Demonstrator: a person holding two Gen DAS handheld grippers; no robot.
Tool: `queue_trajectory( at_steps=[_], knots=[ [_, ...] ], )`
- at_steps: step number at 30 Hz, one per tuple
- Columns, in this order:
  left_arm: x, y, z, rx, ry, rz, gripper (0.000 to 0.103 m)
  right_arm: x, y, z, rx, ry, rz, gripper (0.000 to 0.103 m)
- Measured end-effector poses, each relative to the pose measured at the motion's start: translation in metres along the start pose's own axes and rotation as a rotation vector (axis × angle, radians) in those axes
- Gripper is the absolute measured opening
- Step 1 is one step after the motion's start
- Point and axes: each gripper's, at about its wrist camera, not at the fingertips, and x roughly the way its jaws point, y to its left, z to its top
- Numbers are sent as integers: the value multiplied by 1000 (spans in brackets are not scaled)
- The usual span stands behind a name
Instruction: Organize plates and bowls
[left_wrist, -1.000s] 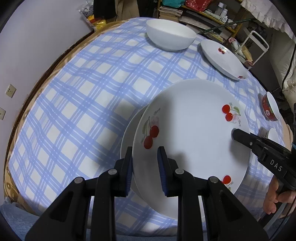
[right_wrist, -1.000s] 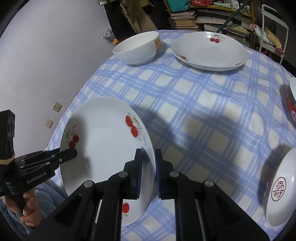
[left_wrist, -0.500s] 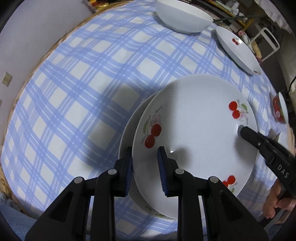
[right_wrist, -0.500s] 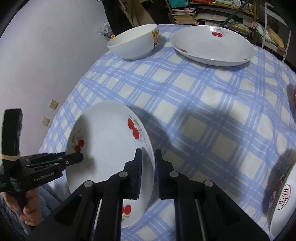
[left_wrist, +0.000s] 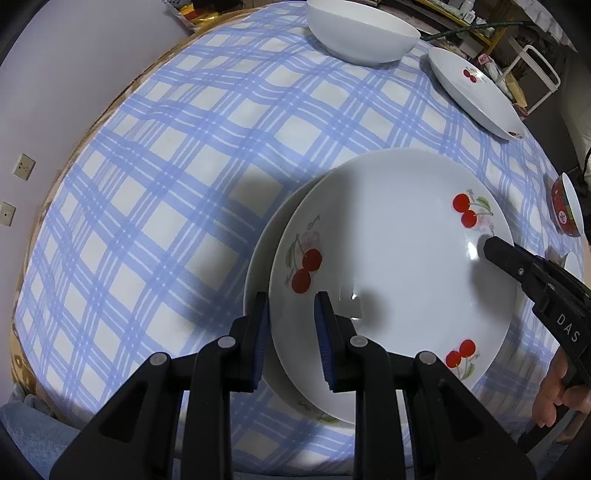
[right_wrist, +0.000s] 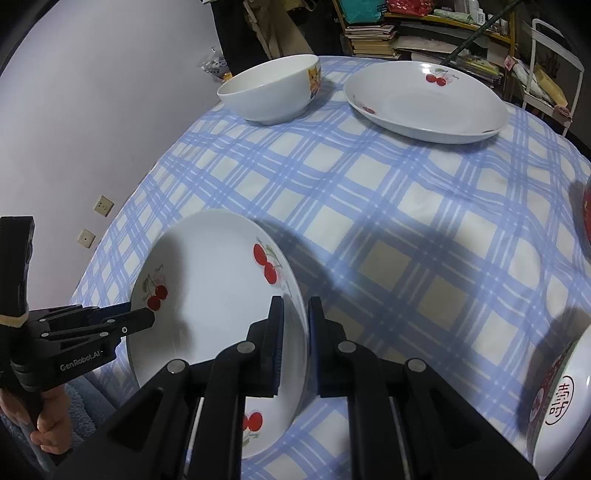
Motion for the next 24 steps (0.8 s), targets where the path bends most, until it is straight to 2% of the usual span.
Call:
queue_trajectory(
  at_steps=[3, 9, 13, 17, 24],
  knots=[
    [-3, -1, 0, 15, -18, 48, 24, 1, 1, 1, 2, 8, 6, 14],
    [-5, 1, 1, 1, -19, 46, 24, 2, 3, 1, -5, 10, 3, 14],
    [-7, 4, 2, -6, -38, 84, 24, 2, 2, 1, -15, 8, -1, 14],
    [-8, 8, 3, -36, -32, 50, 24, 2, 3, 1, -10, 16, -5, 14],
    [-8, 3, 3, -10, -40, 73, 25, 1, 2, 2, 1, 11, -12, 14]
  ],
)
